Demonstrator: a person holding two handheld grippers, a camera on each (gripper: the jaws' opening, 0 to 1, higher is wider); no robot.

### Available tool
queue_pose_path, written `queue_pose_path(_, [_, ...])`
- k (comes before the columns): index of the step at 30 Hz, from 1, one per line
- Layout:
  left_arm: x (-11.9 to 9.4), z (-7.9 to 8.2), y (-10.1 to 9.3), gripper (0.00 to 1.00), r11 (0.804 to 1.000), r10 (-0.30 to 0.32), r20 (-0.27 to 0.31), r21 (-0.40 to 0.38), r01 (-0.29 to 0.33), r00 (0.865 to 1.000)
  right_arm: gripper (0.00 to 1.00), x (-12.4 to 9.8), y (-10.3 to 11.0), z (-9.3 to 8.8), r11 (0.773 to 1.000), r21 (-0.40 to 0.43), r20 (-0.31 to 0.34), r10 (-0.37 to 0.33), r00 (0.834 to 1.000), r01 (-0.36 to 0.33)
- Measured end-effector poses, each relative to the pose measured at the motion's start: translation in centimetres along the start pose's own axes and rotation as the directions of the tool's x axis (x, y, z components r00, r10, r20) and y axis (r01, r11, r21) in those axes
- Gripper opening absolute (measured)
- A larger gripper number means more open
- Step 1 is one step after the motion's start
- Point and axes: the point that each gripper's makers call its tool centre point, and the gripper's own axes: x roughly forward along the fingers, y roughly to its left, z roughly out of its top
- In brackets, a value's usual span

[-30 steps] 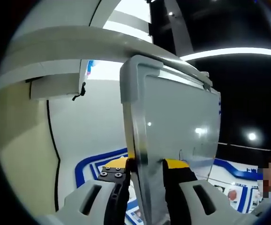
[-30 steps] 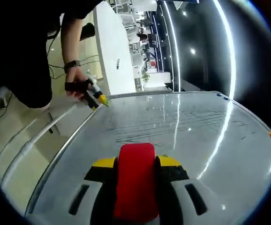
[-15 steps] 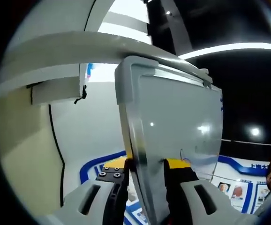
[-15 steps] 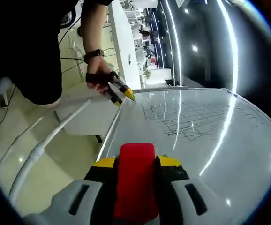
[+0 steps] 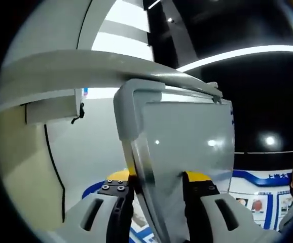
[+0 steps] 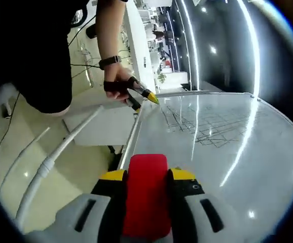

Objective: Wipe the writing off the whiteboard with the eraser

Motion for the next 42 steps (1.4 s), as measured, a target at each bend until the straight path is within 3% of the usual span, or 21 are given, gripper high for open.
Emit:
queue_pose_path(4, [-0.2,-0.1,-0.2,0.4,1.0,0.002,-0.008,-0.006,-0.003,1.0,0.27,-0.3,-2.7,0.6,1.0,-0.025,-0.018,-0.015,1.0,0.014])
queue_pose_path(8, [-0.3,-0.2,-0.4,0.4,1.0,-0.001,-0.005,-0.015,0.001,1.0,0.27,-1.0,-8.0,1.8,0.995,-0.058,-0.002,-0.075,0.997,0.075])
queue_pose_path(10, [-0.4,-0.2,-0.4,0.4,1.0,0.001,-0.003,-0.016,-0.001,1.0,0.27,-1.2,-9.6,2.1,0.994,-0.069,0.002,-0.084,0.996,0.084])
queue_pose_path(11, [-0.4,-0.2,-0.4,0.4,1.0,0.001,-0.005,-0.017,-0.001,1.0,0.27,-1.6,-11.9,2.5,0.99,-0.085,0.011,-0.11,0.994,0.111])
queue_pose_path(14, [-0.4,-0.2,-0.4,0.4,1.0,0.003,-0.012,-0.017,-0.003,1.0,0.27,-2.3,-15.7,3.0,0.987,-0.072,0.026,-0.143,0.989,0.145])
queue_pose_path(20, [-0.4,-0.2,-0.4,0.4,1.0,0.007,-0.012,-0.018,-0.007,1.0,0.27,-3.2,-20.6,3.4,0.983,-0.066,0.038,-0.17,0.985,0.172])
queue_pose_path(26, [-0.2,0.1,-0.1,0.4,0.999,0.01,-0.068,-0.031,-0.012,0.998,0.27,-3.5,-23.5,3.9,0.979,-0.045,0.007,-0.199,0.98,0.199])
queue_pose_path(42, [-0.4,-0.4,0.4,0.38,1.0,-0.012,-0.158,-0.007,0.011,0.987,0.27,-3.4,-23.2,3.8,0.96,-0.027,-0.004,-0.278,0.961,0.278])
